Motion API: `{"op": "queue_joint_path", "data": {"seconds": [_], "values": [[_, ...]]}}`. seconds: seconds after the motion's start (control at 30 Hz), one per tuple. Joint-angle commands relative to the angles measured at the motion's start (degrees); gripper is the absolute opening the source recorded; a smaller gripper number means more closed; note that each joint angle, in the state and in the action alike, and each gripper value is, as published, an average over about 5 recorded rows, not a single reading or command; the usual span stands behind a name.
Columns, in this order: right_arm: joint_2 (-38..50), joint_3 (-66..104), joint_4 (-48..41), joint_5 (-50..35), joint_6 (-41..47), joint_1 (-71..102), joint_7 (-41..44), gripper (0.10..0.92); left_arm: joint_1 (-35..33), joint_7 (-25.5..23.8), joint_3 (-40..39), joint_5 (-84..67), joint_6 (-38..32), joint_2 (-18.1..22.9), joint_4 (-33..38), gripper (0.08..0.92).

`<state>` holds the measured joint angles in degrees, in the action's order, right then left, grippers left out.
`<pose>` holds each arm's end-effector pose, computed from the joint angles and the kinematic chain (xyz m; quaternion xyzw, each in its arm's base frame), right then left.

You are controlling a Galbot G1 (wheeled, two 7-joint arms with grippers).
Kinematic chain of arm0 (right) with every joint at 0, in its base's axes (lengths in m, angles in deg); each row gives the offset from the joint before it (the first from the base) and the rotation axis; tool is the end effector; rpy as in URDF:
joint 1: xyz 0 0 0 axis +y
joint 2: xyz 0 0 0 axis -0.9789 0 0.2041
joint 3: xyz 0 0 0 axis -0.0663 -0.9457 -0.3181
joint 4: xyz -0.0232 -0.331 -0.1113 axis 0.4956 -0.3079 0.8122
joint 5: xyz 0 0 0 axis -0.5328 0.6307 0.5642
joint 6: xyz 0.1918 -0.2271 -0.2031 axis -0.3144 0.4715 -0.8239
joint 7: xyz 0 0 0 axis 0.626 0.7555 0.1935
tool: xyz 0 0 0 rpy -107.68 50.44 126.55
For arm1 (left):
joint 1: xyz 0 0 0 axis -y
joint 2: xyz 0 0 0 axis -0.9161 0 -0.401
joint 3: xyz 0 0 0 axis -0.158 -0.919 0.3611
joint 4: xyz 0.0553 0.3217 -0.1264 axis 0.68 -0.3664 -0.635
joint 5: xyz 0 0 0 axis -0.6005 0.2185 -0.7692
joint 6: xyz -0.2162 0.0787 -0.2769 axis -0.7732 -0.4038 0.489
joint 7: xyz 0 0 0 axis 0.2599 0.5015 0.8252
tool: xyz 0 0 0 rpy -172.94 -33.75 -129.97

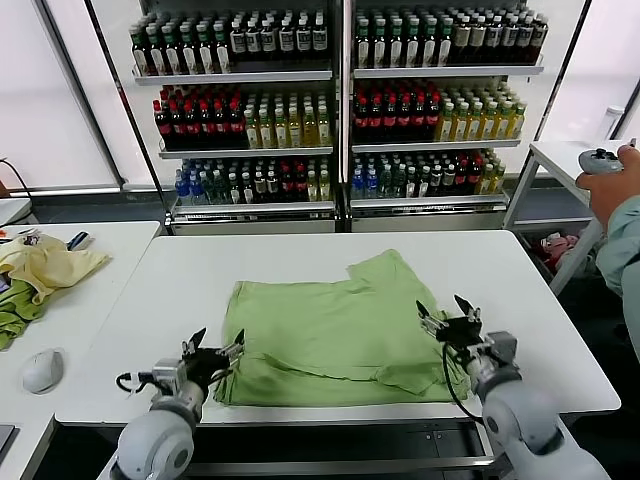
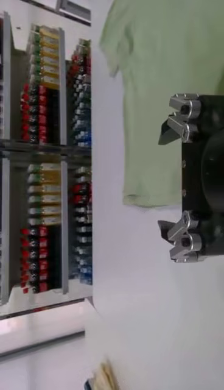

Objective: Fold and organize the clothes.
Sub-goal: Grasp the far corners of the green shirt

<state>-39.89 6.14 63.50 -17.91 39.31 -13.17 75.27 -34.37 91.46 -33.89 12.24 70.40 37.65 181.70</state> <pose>0.3445 -0.0665 -0.2465 0.0830 -0.9864 0.0271 0.1389 0.2759 0.0375 -0.2665 -0.0277 -0.9785 -0.0012 0.2046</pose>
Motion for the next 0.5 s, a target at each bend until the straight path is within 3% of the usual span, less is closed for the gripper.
{"op": "queue_joint_path", "data": {"seconds": [0.03,0.5], "values": [[-2.2,-11.5,-18.7,-2.2,3.3,-22.4,-1.6,0.823,24.2,-0.1,-9.4,-1.8,-0.2,1.0,-21.0,0.821],[-9.4,-18.1,-38.6,-0.9,4.5,-36.1,-0.7,0.823,35.4,-0.2,-13.4,0.0,-0.2,5.6,-38.7,0.823]]}}
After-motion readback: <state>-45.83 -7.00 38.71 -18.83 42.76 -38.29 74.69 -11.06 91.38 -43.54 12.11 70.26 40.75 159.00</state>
